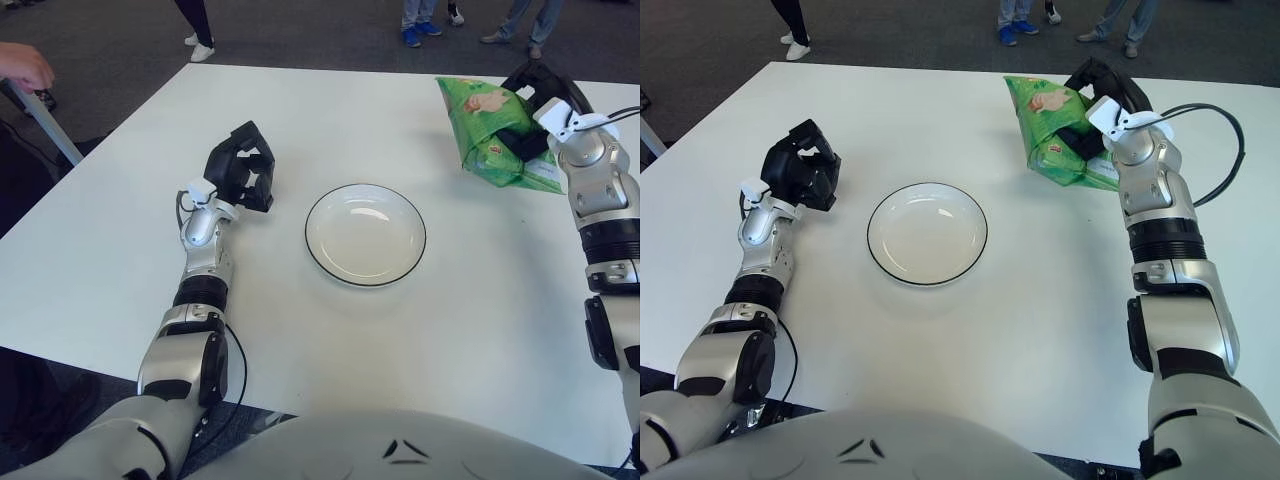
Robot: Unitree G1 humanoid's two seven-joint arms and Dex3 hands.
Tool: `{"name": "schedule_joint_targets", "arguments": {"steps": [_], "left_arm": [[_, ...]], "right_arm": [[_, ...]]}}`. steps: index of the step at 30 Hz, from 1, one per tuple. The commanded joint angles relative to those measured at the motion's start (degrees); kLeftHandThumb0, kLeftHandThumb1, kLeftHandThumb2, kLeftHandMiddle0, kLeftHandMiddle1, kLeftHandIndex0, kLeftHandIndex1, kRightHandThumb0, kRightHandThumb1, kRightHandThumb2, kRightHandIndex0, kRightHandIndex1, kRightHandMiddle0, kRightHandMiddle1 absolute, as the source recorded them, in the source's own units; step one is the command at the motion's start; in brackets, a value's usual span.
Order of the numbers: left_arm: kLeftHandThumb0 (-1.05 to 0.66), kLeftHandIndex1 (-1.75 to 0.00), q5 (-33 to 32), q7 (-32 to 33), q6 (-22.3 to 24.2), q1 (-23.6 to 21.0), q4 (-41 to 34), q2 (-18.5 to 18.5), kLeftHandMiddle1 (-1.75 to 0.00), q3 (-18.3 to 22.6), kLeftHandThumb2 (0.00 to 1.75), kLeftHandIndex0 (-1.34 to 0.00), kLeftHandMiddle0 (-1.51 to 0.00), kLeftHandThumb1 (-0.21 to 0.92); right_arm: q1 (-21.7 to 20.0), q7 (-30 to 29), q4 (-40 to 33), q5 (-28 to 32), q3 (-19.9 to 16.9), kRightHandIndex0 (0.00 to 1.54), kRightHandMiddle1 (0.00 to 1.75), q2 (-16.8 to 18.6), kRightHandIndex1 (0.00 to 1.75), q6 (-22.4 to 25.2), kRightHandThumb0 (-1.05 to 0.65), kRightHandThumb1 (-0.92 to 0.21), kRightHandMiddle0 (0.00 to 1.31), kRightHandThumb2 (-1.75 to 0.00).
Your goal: Put the snack into the plate.
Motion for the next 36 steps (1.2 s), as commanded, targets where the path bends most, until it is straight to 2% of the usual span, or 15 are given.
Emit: {"name": "schedule_joint_targets", "arguments": {"steps": [1, 11, 19, 27, 33, 36], "left_arm": [[-0.56, -1.75, -0.96, -0.3, 0.4, 6.15, 4.64, -2.16, -1.75, 0.08, 1.55, -0.77, -1.36, 0.13], [-0.55, -1.75, -1.18, -0.26, 0.9, 6.0, 4.75, -2.31, -1.75, 0.28, 1.52, -0.75, -1.36, 0.15], [-0.55, -1.75, -1.66, -0.66, 1.38, 5.78, 5.08, -2.39, -1.75, 0.53, 1.52, -0.75, -1.36, 0.15], [-0.54, -1.75, -1.73, -1.11, 2.03, 5.47, 5.36, -2.3, -1.75, 0.7, 1.5, -0.74, -1.35, 0.17], [-0.54, -1.75, -0.88, 0.08, 1.33, 5.5, 5.52, -2.33, -1.75, 0.68, 1.51, -0.74, -1.35, 0.16], [-0.55, -1.75, -0.87, 0.22, 1.53, 5.53, 5.46, -2.34, -1.75, 0.63, 1.51, -0.75, -1.35, 0.16]], "right_arm": [[-0.46, 1.1, -4.65, 1.28, -1.37, 0.9, 1.75, 0.86, 1.64, 2.83, 0.0, 0.03, 0.65, -1.68], [-0.81, 1.24, -10.98, -0.61, -0.67, 0.93, 1.75, 0.88, 1.6, 4.38, 0.0, 0.05, 0.66, -1.68], [0.33, -1.01, -15.81, -3.52, 0.28, 0.9, 1.75, 1.71, 1.63, 2.21, 0.0, 0.03, 0.65, -1.67], [0.38, 0.07, -18.18, -5.44, 1.93, 0.96, 1.75, 0.84, 1.6, -2.99, 0.0, 0.09, 0.69, -1.73], [0.78, 1.46, -19.09, -4.94, 2.12, 0.98, 1.75, 1.11, 1.59, -5.89, 0.0, 0.11, 0.71, -1.74], [0.89, 2.56, -19.82, -3.94, 2.72, 0.98, 1.75, 1.67, 1.59, -8.93, 0.0, 0.11, 0.71, -1.75]]}}
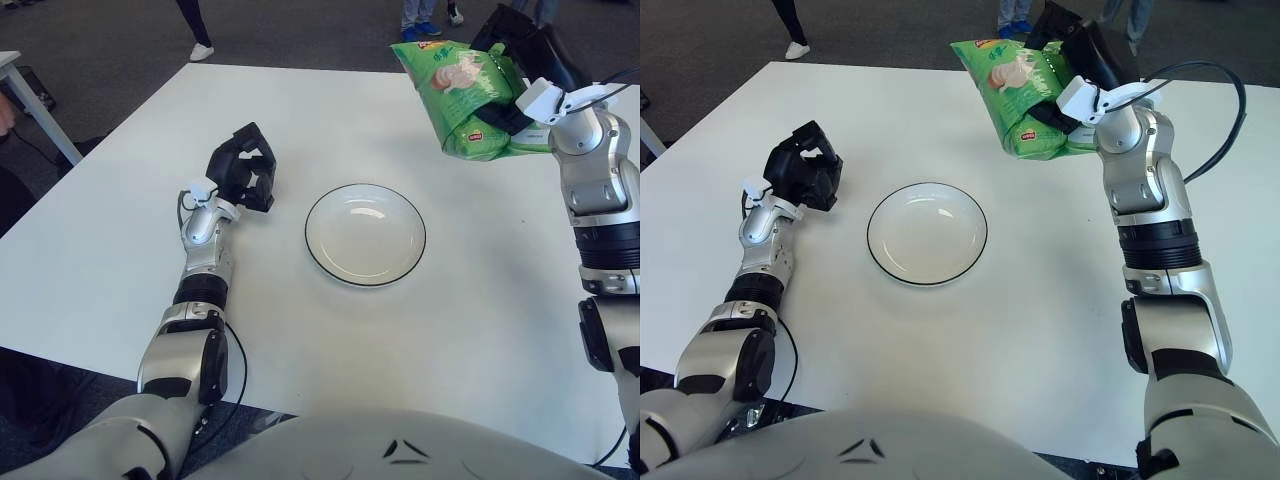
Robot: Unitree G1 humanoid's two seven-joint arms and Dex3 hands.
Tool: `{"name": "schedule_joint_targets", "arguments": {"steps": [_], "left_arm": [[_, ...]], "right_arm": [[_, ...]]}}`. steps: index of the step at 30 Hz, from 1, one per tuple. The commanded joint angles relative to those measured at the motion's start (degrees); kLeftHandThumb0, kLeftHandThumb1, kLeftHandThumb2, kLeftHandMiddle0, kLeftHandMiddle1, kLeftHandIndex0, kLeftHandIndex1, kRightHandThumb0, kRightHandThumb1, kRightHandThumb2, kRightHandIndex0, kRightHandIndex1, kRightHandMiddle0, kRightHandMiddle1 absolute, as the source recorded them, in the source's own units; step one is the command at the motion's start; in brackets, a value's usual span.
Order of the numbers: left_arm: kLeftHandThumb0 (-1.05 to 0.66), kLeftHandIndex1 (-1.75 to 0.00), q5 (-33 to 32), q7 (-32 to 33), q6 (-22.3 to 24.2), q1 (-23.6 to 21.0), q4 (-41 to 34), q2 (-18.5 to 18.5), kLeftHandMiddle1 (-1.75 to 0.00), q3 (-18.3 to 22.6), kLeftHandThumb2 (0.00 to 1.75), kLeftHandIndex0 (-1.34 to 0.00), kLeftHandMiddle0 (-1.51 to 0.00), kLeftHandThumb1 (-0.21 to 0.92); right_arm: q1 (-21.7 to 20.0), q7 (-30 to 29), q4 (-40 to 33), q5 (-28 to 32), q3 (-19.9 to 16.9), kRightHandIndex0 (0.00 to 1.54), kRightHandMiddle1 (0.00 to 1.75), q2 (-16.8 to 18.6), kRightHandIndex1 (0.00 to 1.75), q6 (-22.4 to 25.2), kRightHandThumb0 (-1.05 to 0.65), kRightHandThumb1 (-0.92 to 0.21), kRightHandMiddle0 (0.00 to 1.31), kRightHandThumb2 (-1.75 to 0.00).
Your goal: Put the snack into the plate.
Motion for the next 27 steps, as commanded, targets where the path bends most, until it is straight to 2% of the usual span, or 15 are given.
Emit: {"name": "schedule_joint_targets", "arguments": {"steps": [1, 11, 27], "left_arm": [[-0.55, -1.75, -0.75, 0.59, -0.15, 6.09, 4.49, -2.4, -1.75, 0.33, 1.52, -0.75, -1.35, 0.16], [-0.55, -1.75, -0.95, 0.3, -0.06, 5.96, 4.77, -2.44, -1.75, 0.29, 1.52, -0.76, -1.35, 0.15], [-0.55, -1.75, -0.63, 0.92, 0.19, 6.08, 4.4, -2.61, -1.75, 0.15, 1.53, -0.76, -1.35, 0.14]], "right_arm": [[0.24, 1.49, -1.5, 1.51, 0.76, 0.98, 1.75, 0.69, 1.59, -3.81, 0.0, 0.11, 0.71, -1.75], [-0.17, 4.15, -1.5, 2.72, 1.89, 0.99, 1.75, 1.28, 1.58, -11.85, 0.0, 0.12, 0.71, -1.75], [-0.42, 10.48, -2.41, 6.42, 3.71, 0.96, 1.75, 3.65, 1.63, -17.63, 0.0, 0.1, 0.7, -1.75]]}}
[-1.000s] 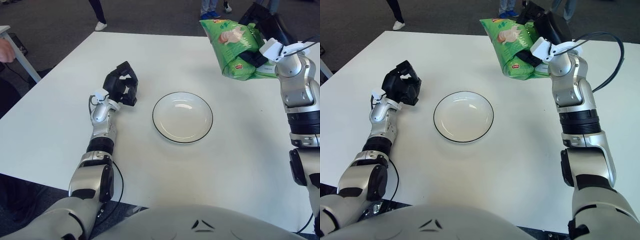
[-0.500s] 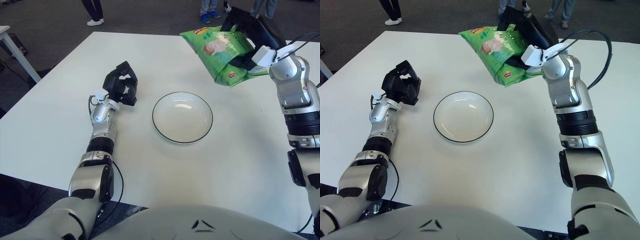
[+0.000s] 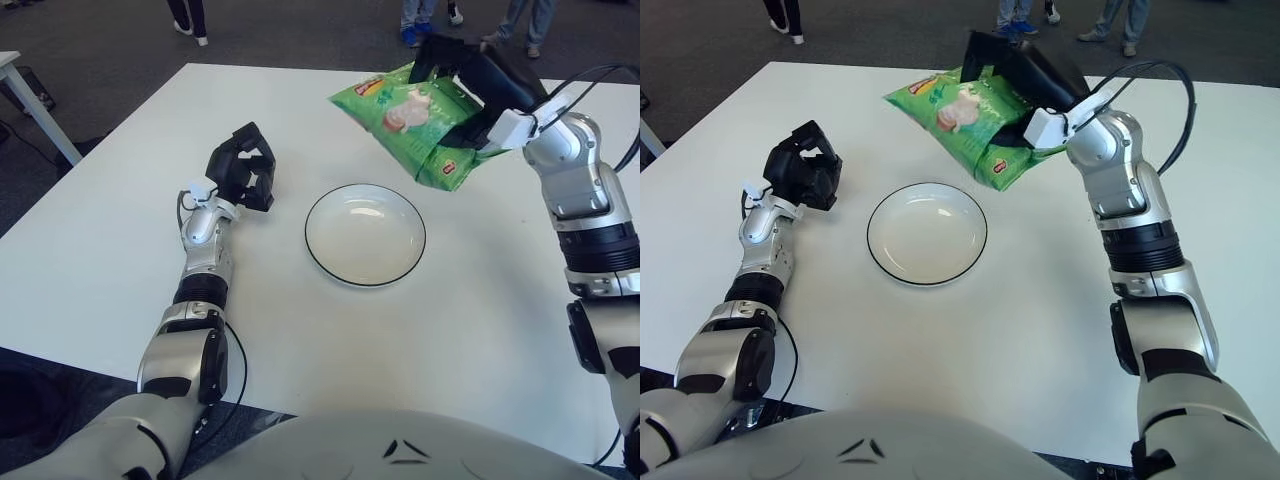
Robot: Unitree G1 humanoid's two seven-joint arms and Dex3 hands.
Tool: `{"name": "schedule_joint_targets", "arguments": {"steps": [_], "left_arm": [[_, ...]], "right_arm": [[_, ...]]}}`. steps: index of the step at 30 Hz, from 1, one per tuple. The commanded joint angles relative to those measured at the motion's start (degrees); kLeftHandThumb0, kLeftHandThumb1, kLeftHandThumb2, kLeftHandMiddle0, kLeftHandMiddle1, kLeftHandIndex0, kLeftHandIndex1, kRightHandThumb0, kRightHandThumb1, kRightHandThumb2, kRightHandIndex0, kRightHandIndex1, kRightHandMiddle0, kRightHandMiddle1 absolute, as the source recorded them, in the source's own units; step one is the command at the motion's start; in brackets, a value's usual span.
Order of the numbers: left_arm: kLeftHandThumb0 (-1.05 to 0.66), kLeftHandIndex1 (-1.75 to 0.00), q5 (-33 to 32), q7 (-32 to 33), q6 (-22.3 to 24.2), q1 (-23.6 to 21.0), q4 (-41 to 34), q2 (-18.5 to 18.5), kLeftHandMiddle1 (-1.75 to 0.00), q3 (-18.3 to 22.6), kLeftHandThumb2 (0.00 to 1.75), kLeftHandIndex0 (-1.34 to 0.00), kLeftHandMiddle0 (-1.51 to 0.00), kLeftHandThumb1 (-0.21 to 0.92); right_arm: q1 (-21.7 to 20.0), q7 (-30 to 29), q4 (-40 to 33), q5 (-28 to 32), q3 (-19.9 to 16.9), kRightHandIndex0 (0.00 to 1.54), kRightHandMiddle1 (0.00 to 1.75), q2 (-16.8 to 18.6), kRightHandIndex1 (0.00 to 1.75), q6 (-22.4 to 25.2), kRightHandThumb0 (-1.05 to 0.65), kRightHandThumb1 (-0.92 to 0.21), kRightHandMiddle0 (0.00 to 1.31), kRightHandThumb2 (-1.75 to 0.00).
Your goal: Put the snack into the plate.
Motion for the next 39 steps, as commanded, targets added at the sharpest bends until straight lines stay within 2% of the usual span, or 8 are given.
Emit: {"name": "schedule_joint_targets", "arguments": {"steps": [1, 10, 16, 28, 39], "left_arm": [[-0.56, -1.75, -0.58, 0.94, 0.24, 6.23, 4.06, -2.68, -1.75, 0.13, 1.53, -0.76, -1.35, 0.14], [-0.55, -1.75, -0.92, 0.65, 1.24, 6.3, 3.66, -2.64, -1.75, 0.0, 1.54, -0.76, -1.35, 0.14], [-0.55, -1.75, -0.87, 0.35, 1.06, 6.34, 3.76, -2.52, -1.75, -0.02, 1.52, -0.75, -1.34, 0.15], [-0.56, -1.75, 0.01, 1.49, 0.43, 6.45, 3.46, -2.66, -1.75, -0.38, 1.54, -0.77, -1.34, 0.14], [-0.56, -1.75, -0.01, 1.73, 0.9, 6.64, 2.86, -3.04, -1.75, -0.54, 1.54, -0.76, -1.34, 0.14]], "right_arm": [[-0.51, 1.22, -0.78, 1.52, 0.34, 0.96, 1.75, 0.71, 1.63, -1.94, 0.0, 0.1, 0.7, -1.75], [-0.19, 1.83, -1.78, 0.97, 1.23, 0.93, 1.75, 2.22, 1.68, -3.15, 0.0, 0.08, 0.69, -1.75], [0.58, 3.79, -4.76, 0.27, 2.73, 0.91, 1.75, 3.01, 1.7, -0.93, 0.0, 0.08, 0.68, -1.75], [-0.74, 8.5, -3.42, 3.84, 4.36, 0.88, 1.73, 5.55, 1.74, -1.25, 0.0, 0.07, 0.7, -1.75], [-0.29, 7.78, -0.62, 3.28, 5.48, 0.88, 1.72, 7.56, 1.75, -6.49, 0.0, 0.07, 0.71, -1.75]]}}
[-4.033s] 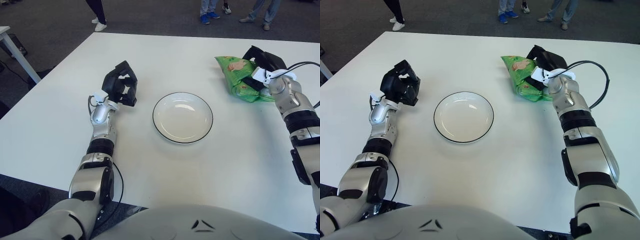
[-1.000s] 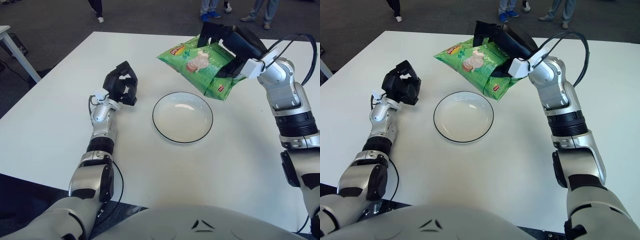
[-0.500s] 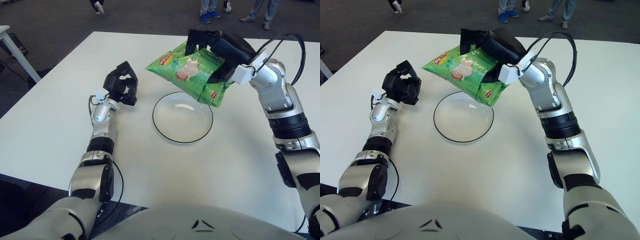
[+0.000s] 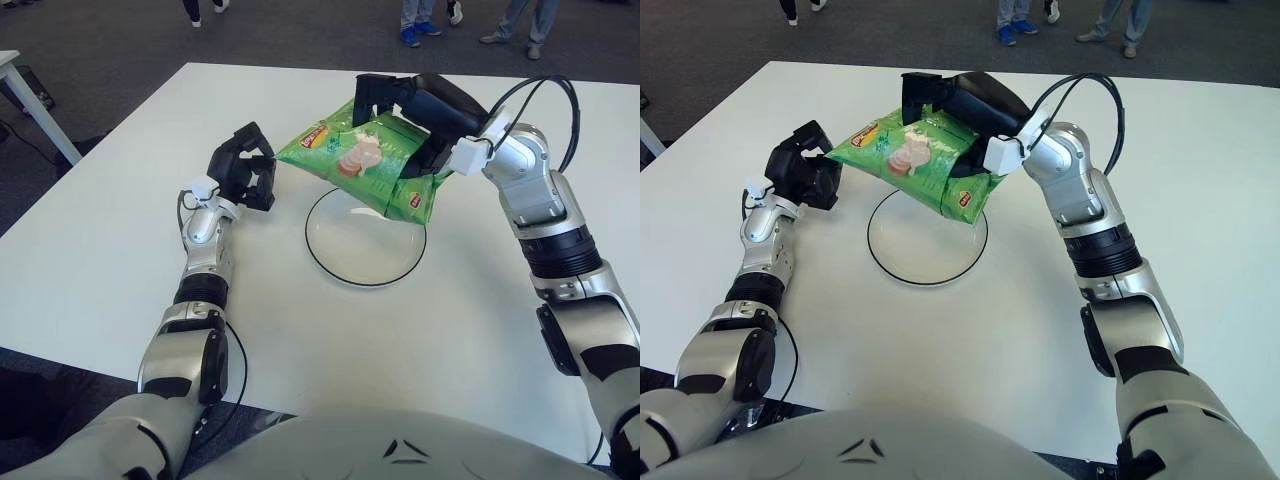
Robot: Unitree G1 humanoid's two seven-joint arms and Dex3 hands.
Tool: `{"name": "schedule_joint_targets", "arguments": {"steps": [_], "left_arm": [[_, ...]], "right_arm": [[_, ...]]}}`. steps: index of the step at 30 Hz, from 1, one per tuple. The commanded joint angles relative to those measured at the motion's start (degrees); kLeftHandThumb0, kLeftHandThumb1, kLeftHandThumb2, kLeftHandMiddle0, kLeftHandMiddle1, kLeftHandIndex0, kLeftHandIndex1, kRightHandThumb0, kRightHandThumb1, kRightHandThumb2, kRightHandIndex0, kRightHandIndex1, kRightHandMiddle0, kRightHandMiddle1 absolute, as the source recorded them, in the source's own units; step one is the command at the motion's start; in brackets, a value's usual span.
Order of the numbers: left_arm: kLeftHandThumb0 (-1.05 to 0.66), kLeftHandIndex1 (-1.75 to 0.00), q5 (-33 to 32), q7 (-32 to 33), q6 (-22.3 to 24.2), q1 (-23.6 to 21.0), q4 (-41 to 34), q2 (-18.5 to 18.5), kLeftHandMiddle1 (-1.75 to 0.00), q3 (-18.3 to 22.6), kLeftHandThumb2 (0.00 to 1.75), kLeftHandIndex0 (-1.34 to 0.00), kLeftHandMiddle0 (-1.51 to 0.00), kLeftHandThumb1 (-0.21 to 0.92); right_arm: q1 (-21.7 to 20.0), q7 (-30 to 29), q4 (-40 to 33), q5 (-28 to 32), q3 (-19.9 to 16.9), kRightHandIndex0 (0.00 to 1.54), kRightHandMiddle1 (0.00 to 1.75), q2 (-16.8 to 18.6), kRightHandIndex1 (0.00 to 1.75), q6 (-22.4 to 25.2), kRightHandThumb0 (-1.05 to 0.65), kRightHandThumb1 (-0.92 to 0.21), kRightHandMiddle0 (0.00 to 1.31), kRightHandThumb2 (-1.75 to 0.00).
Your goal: Put the snack into the plate.
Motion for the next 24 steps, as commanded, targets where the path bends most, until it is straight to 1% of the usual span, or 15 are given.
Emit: {"name": "schedule_joint_targets", "arguments": {"steps": [1, 6, 9, 13, 20, 24], "left_arm": [[-0.55, -1.75, -0.67, 0.61, 0.21, 6.54, 3.42, -2.89, -1.75, -0.16, 1.53, -0.76, -1.34, 0.14], [-0.55, -1.75, -0.74, 0.44, -0.02, 6.54, 3.42, -2.94, -1.75, -0.18, 1.52, -0.75, -1.34, 0.15], [-0.55, -1.75, -0.88, 0.15, -0.08, 6.51, 3.43, -2.95, -1.75, -0.19, 1.52, -0.75, -1.34, 0.15], [-0.55, -1.75, -1.16, -0.33, -0.11, 6.47, 3.48, -2.92, -1.75, -0.14, 1.52, -0.75, -1.34, 0.15], [-0.55, -1.75, -1.23, -0.55, -0.11, 6.46, 3.48, -2.91, -1.75, -0.06, 1.52, -0.75, -1.34, 0.16], [-0.55, -1.75, -0.96, -0.18, -0.32, 6.54, 3.35, -2.94, -1.75, -0.09, 1.51, -0.75, -1.34, 0.16]], "right_arm": [[-0.18, 0.21, 0.24, 0.01, 0.5, 0.88, 1.72, 0.32, 1.75, -1.34, 0.0, 0.07, 0.71, -1.75], [0.71, 2.8, -2.28, 0.81, 0.83, 0.88, 1.74, -0.18, 1.75, 1.28, 0.0, 0.06, 0.69, -1.75], [0.88, 3.97, -2.76, 1.1, 0.95, 0.88, 1.74, -0.2, 1.75, 1.97, 0.0, 0.06, 0.68, -1.75], [1.11, 4.11, -3.27, 0.15, 1.12, 0.88, 1.75, 0.09, 1.74, 2.38, 0.0, 0.06, 0.68, -1.75], [2.04, 5.54, -5.46, 1.14, 1.12, 0.94, 1.75, 0.5, 1.65, 5.66, 0.0, 0.09, 0.7, -1.75], [2.04, 6.19, -5.65, 1.4, 1.16, 0.94, 1.75, 0.38, 1.65, 5.42, 0.0, 0.09, 0.7, -1.75]]}}
